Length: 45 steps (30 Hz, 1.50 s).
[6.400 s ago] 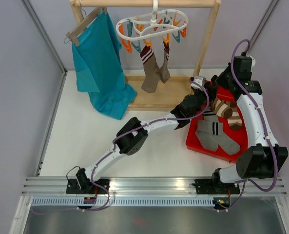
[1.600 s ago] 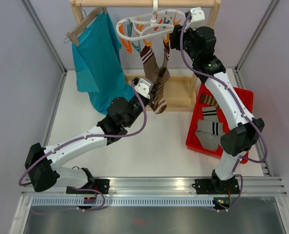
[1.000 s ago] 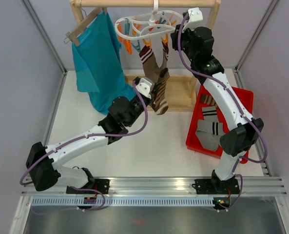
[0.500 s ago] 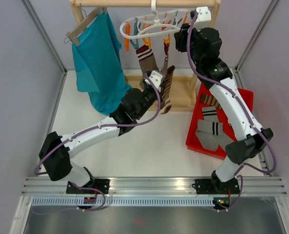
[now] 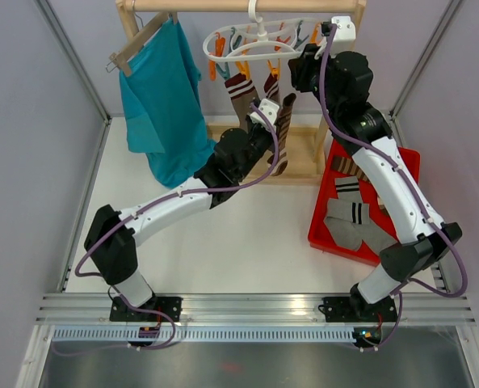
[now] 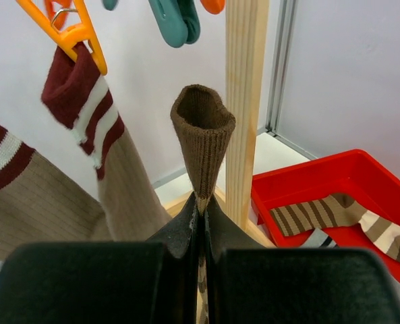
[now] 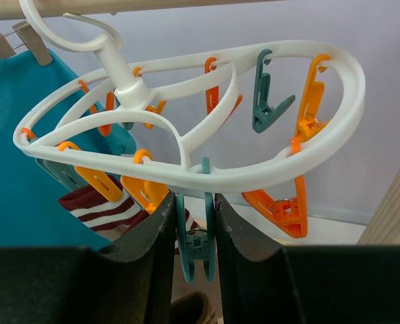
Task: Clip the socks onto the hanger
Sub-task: Open the clamp at the hanger, then clamp the sock onto the hanger.
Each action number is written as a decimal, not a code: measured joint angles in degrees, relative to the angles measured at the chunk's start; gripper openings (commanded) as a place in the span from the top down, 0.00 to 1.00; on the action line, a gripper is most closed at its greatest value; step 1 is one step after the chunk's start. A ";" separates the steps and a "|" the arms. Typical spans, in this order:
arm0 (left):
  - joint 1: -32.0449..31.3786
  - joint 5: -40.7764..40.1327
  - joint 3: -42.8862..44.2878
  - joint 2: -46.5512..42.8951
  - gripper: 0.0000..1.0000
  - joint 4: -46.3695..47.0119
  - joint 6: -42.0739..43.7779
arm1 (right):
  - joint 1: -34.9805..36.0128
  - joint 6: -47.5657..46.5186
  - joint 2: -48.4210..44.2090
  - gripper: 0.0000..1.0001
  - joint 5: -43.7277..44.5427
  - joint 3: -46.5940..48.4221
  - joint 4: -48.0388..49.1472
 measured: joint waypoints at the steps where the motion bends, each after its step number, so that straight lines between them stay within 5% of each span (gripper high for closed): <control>1: 0.09 0.02 0.63 0.52 0.98 -0.04 -0.09 | 0.00 0.11 -0.13 1.00 -0.02 -0.13 0.00; 45: 1.01 -0.24 6.40 3.43 0.98 0.07 -0.28 | 1.88 1.22 -1.40 1.00 5.03 -3.69 3.52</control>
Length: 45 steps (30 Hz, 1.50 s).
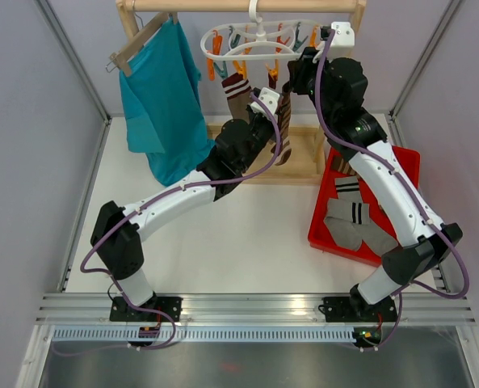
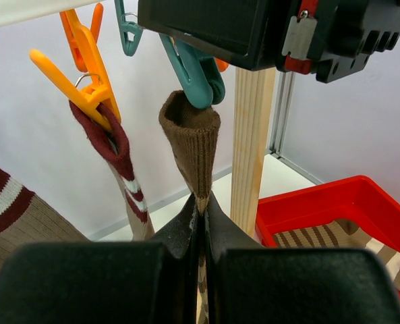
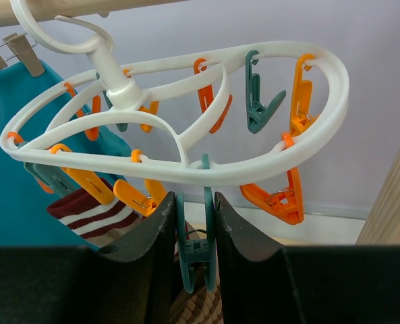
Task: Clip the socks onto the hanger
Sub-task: Clamp the sock onto the hanger.
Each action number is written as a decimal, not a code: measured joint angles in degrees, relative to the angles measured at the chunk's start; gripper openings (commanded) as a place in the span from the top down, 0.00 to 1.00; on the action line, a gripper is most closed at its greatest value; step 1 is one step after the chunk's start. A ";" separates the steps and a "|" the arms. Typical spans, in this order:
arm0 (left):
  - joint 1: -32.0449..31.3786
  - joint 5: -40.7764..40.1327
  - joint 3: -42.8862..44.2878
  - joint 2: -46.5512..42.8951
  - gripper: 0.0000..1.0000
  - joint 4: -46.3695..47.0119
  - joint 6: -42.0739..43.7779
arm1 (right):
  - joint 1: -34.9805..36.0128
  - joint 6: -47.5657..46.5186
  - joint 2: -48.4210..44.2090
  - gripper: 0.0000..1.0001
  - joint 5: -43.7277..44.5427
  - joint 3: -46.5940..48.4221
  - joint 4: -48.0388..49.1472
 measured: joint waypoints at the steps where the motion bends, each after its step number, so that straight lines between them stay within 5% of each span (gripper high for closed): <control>1: 0.00 0.00 0.00 0.00 0.98 0.00 0.00 | 0.00 0.09 0.02 1.00 0.17 -0.07 0.15; 45: 0.07 1.73 0.92 0.02 0.98 1.03 0.02 | 0.79 1.81 1.01 1.00 3.87 -2.56 4.70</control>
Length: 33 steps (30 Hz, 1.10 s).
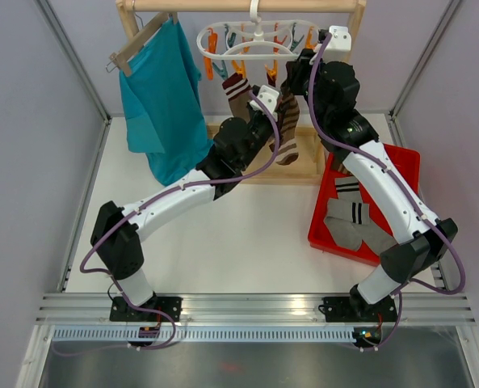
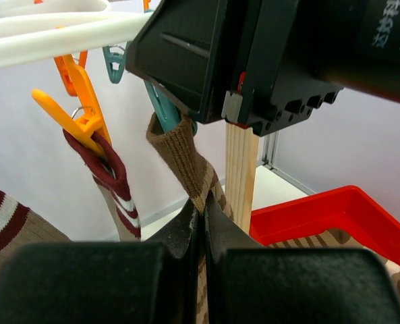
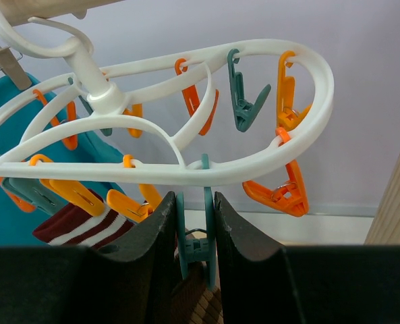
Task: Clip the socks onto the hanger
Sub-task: Clamp the sock onto the hanger.
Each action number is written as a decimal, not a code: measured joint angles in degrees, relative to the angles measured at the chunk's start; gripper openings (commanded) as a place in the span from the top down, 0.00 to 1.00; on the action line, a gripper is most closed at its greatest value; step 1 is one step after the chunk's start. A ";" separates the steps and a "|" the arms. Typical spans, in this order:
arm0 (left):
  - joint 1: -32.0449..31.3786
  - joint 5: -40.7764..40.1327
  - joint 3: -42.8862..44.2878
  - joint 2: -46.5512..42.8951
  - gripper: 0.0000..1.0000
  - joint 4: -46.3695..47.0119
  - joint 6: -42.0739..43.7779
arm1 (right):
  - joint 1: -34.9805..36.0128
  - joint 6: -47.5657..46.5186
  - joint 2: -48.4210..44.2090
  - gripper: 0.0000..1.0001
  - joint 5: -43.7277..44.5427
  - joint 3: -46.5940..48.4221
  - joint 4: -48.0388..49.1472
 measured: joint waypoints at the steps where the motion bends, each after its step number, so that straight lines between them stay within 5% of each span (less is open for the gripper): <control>1: 0.00 0.00 0.13 0.00 0.98 0.11 0.00 | 0.00 0.00 0.00 1.00 0.02 -0.02 0.02; 33: 0.04 -0.22 1.53 2.80 0.98 -0.07 0.02 | 0.02 0.00 -0.02 1.00 0.04 -0.50 0.44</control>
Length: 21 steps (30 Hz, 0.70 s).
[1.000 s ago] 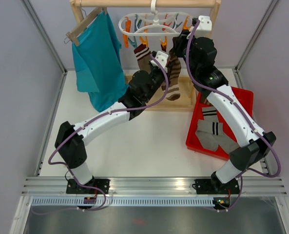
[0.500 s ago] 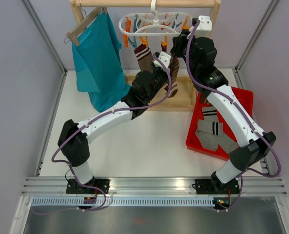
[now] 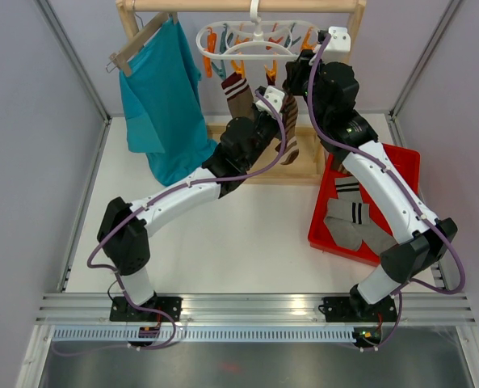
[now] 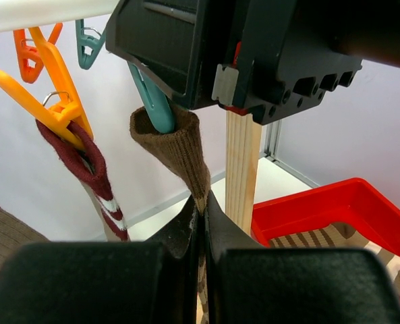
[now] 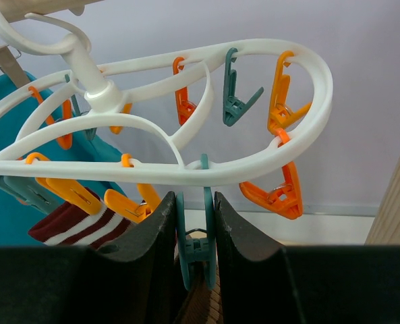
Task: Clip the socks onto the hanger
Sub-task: Clamp the sock onto the hanger.
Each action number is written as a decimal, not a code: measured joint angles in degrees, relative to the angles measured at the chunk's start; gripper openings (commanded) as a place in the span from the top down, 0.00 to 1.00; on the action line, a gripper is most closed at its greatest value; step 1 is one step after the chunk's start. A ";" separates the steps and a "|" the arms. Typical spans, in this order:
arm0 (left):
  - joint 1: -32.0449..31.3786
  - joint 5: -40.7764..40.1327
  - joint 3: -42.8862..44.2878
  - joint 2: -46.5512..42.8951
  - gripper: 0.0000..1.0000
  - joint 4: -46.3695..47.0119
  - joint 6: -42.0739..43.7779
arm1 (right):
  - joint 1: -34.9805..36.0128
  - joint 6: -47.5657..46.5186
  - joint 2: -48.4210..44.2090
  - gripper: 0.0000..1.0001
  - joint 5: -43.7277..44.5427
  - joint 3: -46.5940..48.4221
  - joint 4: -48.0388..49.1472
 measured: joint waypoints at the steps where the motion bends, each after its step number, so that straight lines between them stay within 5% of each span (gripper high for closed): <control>1: 0.00 -0.02 0.07 0.11 0.98 -0.02 0.00 | 0.00 0.00 0.00 1.00 0.02 0.00 0.00; 21: 0.20 -0.90 1.97 1.20 0.98 0.09 0.02 | 0.00 -0.02 0.00 1.00 0.00 -0.02 0.00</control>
